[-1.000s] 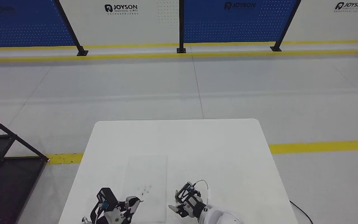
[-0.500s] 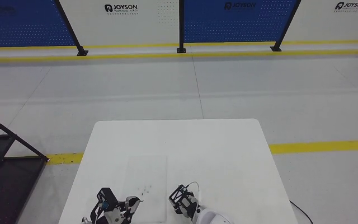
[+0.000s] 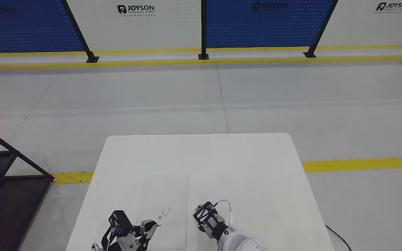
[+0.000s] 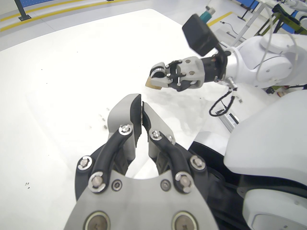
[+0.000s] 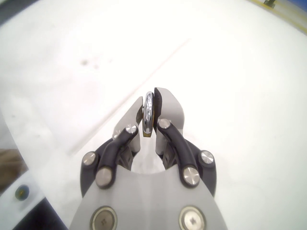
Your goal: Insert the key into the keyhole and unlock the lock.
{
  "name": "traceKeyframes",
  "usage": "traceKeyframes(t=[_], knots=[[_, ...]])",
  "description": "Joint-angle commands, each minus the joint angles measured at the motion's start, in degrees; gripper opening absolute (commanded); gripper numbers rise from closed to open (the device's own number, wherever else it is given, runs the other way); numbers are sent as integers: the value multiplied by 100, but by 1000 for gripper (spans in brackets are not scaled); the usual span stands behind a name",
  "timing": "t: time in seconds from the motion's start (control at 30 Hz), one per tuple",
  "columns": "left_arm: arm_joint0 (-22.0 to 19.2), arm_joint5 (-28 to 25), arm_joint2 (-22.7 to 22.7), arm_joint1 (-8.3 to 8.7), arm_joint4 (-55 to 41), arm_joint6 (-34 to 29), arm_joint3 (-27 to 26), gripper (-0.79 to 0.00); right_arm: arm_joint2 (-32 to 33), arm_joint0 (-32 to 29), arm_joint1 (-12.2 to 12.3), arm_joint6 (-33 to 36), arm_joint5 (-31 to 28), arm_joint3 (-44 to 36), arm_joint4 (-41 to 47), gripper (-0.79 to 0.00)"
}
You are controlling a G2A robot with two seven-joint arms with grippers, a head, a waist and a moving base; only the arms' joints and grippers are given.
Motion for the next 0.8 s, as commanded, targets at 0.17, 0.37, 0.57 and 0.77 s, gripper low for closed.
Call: traceKeyframes(t=[0.17,0.37,0.57,0.77], knots=[[-290,-416,257,15,-501,168,145,-785,950,-551,198,-1580,-688,-799,820,-785],[-557,-969,471,31,-1165,370,307,-785,1622,-983,349,-2729,-2023,-1094,1664,-785],[-873,-1415,874,19,-1743,676,441,-785,2008,-1095,432,-3422,-3100,-1128,2094,-785],[-987,-1525,1070,25,-2050,732,474,-785,2076,-1141,453,-3560,-3332,-1124,2090,-785]])
